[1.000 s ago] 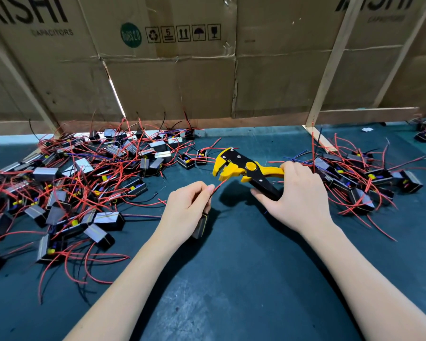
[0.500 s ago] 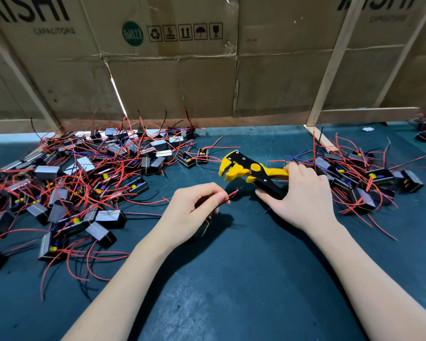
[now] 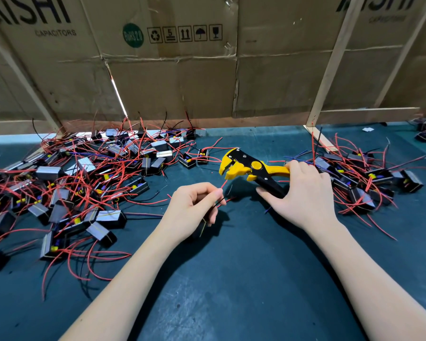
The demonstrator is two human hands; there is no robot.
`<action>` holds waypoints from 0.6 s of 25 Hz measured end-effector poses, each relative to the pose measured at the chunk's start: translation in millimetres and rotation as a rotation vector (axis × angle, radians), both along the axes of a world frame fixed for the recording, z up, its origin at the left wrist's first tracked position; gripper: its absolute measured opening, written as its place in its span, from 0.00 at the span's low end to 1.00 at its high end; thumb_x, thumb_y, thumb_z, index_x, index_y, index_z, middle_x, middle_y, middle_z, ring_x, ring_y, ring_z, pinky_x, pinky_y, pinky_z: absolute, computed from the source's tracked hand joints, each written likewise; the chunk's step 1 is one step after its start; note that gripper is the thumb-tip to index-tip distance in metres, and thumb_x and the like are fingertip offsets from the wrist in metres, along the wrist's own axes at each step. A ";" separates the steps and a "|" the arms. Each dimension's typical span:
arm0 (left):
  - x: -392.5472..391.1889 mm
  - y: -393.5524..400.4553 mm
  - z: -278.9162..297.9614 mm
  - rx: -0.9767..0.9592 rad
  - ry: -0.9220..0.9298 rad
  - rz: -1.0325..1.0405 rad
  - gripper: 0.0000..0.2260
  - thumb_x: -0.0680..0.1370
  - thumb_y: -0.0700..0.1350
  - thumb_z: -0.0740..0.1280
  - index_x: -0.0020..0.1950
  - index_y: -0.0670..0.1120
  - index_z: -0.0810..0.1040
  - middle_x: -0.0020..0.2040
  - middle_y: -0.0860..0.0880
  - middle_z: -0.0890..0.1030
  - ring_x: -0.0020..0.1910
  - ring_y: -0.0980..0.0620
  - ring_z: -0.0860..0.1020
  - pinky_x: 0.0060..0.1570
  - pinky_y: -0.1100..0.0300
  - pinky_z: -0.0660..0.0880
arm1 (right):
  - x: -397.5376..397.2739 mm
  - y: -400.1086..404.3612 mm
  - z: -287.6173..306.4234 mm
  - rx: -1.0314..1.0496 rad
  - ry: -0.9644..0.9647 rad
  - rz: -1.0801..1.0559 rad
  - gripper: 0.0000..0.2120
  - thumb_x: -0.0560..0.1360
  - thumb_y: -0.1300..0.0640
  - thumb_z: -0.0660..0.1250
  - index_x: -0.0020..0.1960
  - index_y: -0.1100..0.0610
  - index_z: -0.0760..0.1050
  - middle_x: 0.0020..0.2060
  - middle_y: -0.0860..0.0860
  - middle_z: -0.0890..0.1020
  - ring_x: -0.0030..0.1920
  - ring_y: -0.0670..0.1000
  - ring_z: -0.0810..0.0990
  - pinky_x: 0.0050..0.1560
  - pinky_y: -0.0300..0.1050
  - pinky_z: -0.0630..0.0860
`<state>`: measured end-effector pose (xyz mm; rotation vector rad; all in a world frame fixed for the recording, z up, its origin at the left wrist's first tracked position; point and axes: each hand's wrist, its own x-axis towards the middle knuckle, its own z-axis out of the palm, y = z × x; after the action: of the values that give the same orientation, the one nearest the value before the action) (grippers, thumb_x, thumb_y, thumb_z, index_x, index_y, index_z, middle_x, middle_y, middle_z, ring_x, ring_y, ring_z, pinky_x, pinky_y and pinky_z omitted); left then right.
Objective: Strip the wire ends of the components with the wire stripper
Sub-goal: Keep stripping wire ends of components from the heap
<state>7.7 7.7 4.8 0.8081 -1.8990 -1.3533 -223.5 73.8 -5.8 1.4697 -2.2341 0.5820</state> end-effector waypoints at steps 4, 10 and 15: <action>-1.4 -1.0 -0.8 0.007 0.006 0.065 0.14 0.82 0.42 0.63 0.38 0.39 0.78 0.24 0.46 0.75 0.24 0.48 0.71 0.31 0.62 0.72 | 2.0 0.3 2.6 -0.076 0.026 0.047 0.32 0.66 0.30 0.65 0.50 0.59 0.72 0.43 0.54 0.78 0.47 0.59 0.76 0.48 0.52 0.67; -2.2 -1.4 0.1 0.009 0.000 0.061 0.14 0.82 0.41 0.61 0.38 0.36 0.75 0.23 0.46 0.74 0.22 0.50 0.70 0.29 0.65 0.71 | 4.3 1.3 6.4 -0.109 0.058 0.085 0.32 0.66 0.29 0.62 0.49 0.58 0.73 0.43 0.52 0.78 0.46 0.58 0.77 0.49 0.52 0.66; -1.6 -2.4 -1.2 0.019 -0.009 0.059 0.15 0.82 0.42 0.62 0.38 0.36 0.75 0.22 0.47 0.74 0.22 0.50 0.70 0.29 0.65 0.71 | 2.4 2.4 8.5 -0.118 0.098 0.089 0.30 0.66 0.30 0.63 0.48 0.57 0.74 0.40 0.51 0.78 0.44 0.57 0.77 0.47 0.51 0.64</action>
<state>6.1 5.3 3.6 0.8743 -1.8575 -1.3356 -221.1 76.1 2.7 1.5098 -2.0336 0.6439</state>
